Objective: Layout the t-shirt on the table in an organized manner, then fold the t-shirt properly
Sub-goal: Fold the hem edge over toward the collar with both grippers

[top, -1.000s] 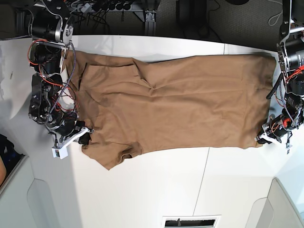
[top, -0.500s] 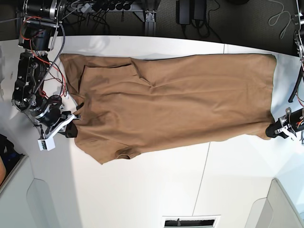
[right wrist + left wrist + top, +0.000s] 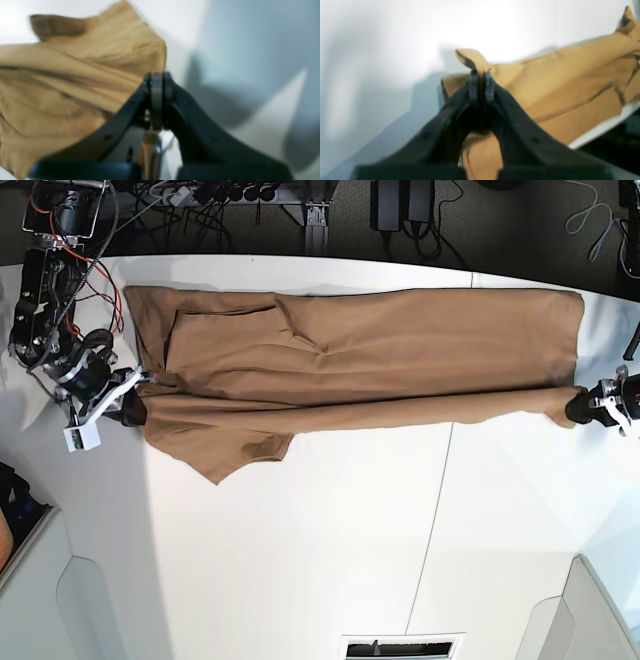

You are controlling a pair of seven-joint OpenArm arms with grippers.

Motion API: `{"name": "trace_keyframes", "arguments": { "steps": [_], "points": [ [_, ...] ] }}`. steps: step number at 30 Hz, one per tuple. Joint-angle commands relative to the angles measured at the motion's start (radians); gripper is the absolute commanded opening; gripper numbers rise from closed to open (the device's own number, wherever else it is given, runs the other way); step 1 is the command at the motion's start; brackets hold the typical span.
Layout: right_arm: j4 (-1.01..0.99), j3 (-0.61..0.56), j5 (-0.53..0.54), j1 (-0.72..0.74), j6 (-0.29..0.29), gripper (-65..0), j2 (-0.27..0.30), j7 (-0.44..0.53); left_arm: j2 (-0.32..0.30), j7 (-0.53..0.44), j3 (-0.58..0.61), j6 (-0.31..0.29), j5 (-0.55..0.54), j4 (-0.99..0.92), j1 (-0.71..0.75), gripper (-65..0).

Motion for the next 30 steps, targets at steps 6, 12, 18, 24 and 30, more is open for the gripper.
{"name": "trace_keyframes", "arguments": {
  "steps": [6, 12, 18, 24, 30],
  "points": [
    [0.020, 0.007, 0.017, -0.029, 0.001, -65.0, 0.016, 0.019, -0.032, -0.003, -0.008, -0.012, -0.027, 0.018, 0.025, -65.0],
    [0.021, 0.008, 0.067, -0.032, -0.008, -38.4, 0.014, 0.024, -0.030, -0.004, -0.008, -0.012, -0.027, 0.018, 0.027, -55.1],
    [0.045, 0.007, 0.103, -0.024, -0.007, -28.1, 0.007, 0.115, -0.030, -0.003, -0.008, -0.012, -0.027, 0.018, 0.027, -51.8],
    [0.036, 0.006, 0.040, 0.085, -0.008, -28.1, -0.064, 0.121, -0.030, -0.003, -0.008, -0.012, -0.025, 0.018, 0.027, -51.8],
    [-0.104, -0.036, -0.078, 0.203, -0.013, -28.1, -0.119, 0.147, -0.028, -0.003, -0.007, -0.012, -0.019, 0.018, 0.027, -51.8]
  ]
}}
